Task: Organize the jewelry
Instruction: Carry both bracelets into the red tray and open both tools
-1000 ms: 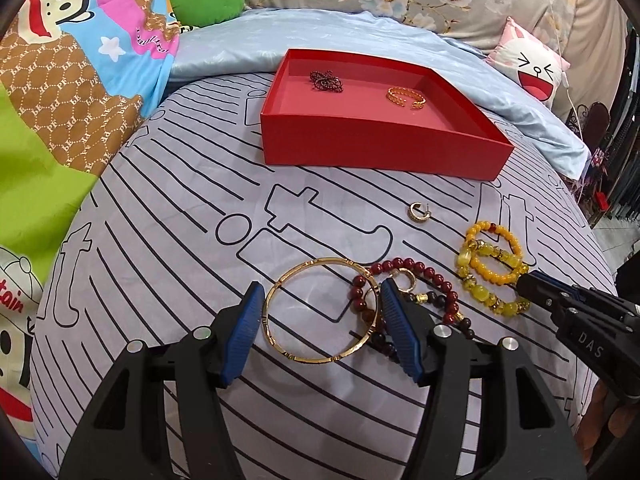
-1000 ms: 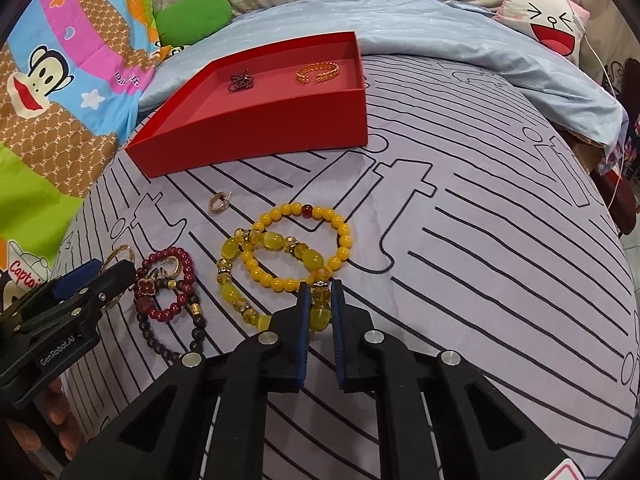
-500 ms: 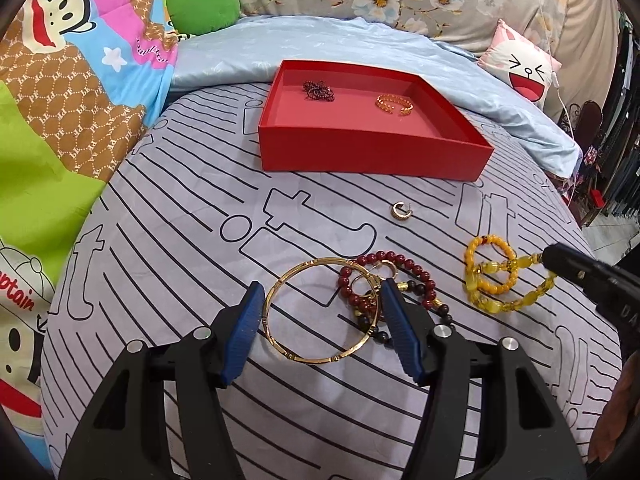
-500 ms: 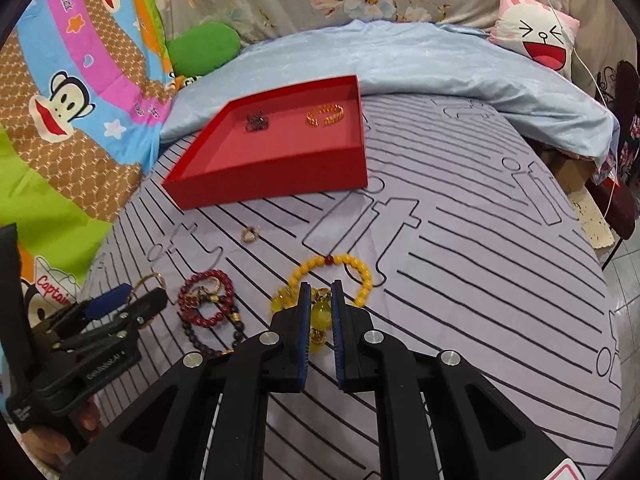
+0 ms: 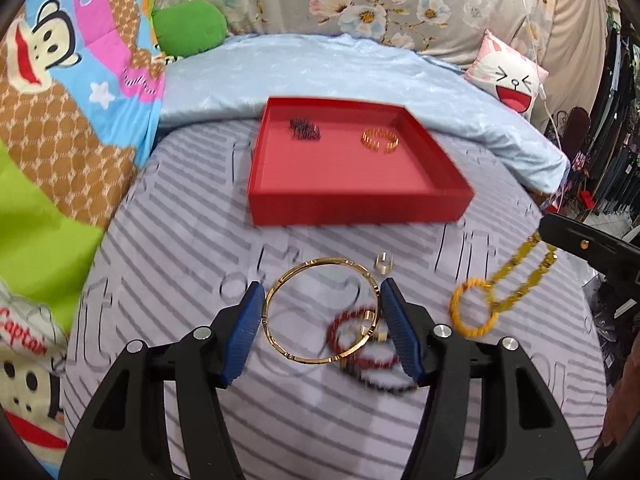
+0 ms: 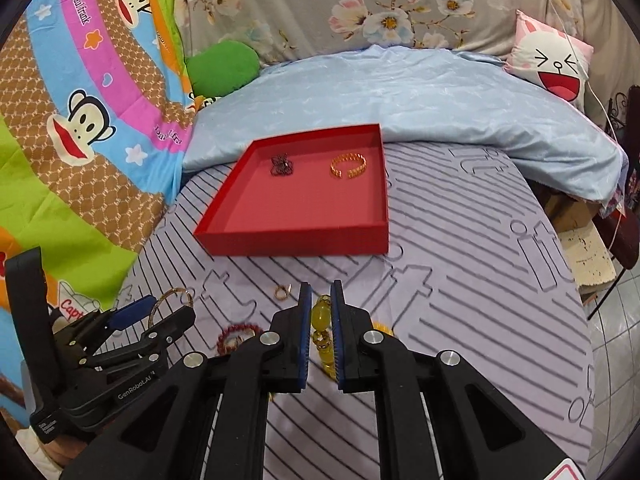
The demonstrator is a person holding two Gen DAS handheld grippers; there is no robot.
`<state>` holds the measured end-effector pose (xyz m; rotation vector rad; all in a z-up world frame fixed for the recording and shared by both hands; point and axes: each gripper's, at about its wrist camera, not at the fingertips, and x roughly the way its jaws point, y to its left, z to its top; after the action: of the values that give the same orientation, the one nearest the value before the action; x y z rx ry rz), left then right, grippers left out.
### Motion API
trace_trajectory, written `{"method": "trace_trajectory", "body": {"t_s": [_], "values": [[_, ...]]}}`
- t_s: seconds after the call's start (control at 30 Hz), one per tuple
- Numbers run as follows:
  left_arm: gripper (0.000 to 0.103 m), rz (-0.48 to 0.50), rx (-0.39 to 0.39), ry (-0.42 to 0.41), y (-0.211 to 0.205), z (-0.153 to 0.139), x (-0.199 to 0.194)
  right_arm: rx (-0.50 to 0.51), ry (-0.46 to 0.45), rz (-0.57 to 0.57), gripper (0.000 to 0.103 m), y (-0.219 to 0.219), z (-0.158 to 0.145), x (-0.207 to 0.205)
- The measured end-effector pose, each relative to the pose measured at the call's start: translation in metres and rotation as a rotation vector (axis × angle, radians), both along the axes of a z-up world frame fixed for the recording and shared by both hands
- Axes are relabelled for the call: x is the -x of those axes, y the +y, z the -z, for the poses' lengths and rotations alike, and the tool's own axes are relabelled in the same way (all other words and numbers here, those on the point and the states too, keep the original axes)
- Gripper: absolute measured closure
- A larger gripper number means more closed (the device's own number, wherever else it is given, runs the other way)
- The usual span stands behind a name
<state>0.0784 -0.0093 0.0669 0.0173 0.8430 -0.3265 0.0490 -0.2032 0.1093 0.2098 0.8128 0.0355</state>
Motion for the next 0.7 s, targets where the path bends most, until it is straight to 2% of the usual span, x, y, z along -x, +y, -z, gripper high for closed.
{"method": "trace_trajectory", "body": {"t_s": [0.27,0.43,0.57,0.7], "values": [[0.046,0.036,0.011,-0.039,-0.017,-0.030,-0.071,0.061,-0.045,-0.044,0.094,0.005,-0.024,-0.082],[0.046,0.050,-0.002,-0.049,-0.036,-0.032,-0.131,0.011,-0.042,-0.049,0.094,0.002,-0.024,-0.141],[0.046,0.070,0.005,-0.017,-0.047,-0.017,-0.168,-0.055,-0.011,-0.046,0.094,-0.004,-0.008,-0.180],[0.046,0.076,-0.007,0.035,-0.056,0.007,-0.195,-0.084,0.060,-0.021,0.094,-0.012,0.028,-0.205]]}}
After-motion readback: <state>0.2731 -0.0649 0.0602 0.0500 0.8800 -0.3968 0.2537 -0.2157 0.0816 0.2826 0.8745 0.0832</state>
